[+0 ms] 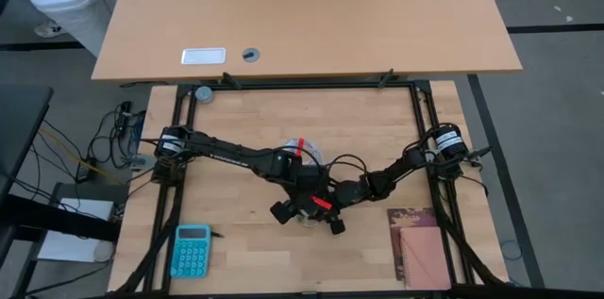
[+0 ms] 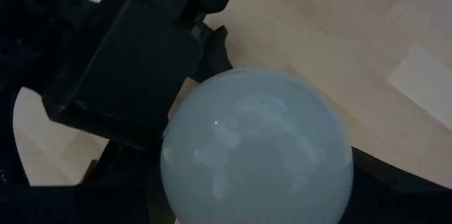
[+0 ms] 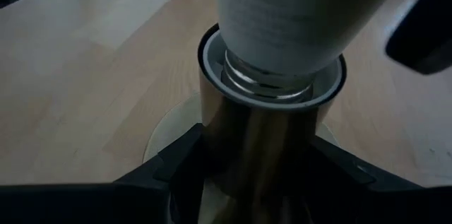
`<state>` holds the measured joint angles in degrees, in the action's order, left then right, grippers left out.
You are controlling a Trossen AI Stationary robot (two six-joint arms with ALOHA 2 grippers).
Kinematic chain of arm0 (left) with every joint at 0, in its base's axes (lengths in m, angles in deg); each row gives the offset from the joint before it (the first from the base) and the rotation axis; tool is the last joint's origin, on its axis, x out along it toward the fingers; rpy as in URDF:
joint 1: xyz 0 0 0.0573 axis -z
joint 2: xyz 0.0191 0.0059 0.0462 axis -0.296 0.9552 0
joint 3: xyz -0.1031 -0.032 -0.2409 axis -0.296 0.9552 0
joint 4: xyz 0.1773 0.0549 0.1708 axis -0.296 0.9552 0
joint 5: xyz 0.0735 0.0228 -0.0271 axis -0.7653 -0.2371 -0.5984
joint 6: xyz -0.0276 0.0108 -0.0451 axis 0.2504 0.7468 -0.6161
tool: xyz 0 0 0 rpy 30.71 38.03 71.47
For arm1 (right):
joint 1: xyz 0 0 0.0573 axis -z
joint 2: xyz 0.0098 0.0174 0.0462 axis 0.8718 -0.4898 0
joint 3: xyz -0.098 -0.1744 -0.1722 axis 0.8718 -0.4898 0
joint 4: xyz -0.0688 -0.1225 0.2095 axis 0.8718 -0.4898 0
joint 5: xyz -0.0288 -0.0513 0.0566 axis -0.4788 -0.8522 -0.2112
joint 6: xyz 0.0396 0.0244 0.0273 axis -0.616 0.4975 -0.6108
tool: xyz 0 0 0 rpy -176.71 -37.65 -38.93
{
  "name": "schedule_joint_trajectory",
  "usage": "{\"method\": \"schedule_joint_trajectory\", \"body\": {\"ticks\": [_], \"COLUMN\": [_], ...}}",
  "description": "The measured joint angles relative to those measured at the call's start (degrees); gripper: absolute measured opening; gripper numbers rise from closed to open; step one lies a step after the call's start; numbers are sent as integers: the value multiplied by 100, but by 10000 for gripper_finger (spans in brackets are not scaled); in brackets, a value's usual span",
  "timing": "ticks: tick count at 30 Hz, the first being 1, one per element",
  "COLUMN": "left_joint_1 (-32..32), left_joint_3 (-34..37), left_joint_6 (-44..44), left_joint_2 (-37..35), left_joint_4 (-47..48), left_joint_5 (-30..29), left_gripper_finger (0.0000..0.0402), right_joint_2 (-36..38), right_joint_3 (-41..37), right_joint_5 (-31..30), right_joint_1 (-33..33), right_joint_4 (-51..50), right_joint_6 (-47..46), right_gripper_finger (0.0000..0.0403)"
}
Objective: Screw lightbulb
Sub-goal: Insert the white lightbulb into the lamp socket
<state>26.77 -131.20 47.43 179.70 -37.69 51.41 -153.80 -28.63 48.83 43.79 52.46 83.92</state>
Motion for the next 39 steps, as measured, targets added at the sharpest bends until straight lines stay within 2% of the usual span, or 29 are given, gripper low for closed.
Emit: {"method": "schedule_joint_trajectory", "body": {"ticks": [9,14,20,24,31,39], "left_joint_1": [27,29,29,34,36,42], "left_joint_3": [7,7,7,7,7,7], "left_joint_6": [-219,-348,-379,-389,-388,-364], "left_joint_2": [2,4,9,16,17,17], "left_joint_4": [2,-4,-95,-189,-203,-200], "left_joint_5": [-74,-170,-277,-281,-277,-223], "left_gripper_finger": [271,271,271,271,271,271], "right_joint_2": [-4,103,578,783,1022,1049], "right_joint_3": [-6,-18,-33,-33,-26,-24], "right_joint_5": [43,-49,-136,-132,-99,527], "right_joint_1": [181,190,201,201,85,-20], "right_joint_4": [3,-98,-933,-1340,-1580,-1602], "right_joint_6": [-397,-625,-716,-788,-744,-696], "right_gripper_finger": [209,247,305,328,328,313]}}
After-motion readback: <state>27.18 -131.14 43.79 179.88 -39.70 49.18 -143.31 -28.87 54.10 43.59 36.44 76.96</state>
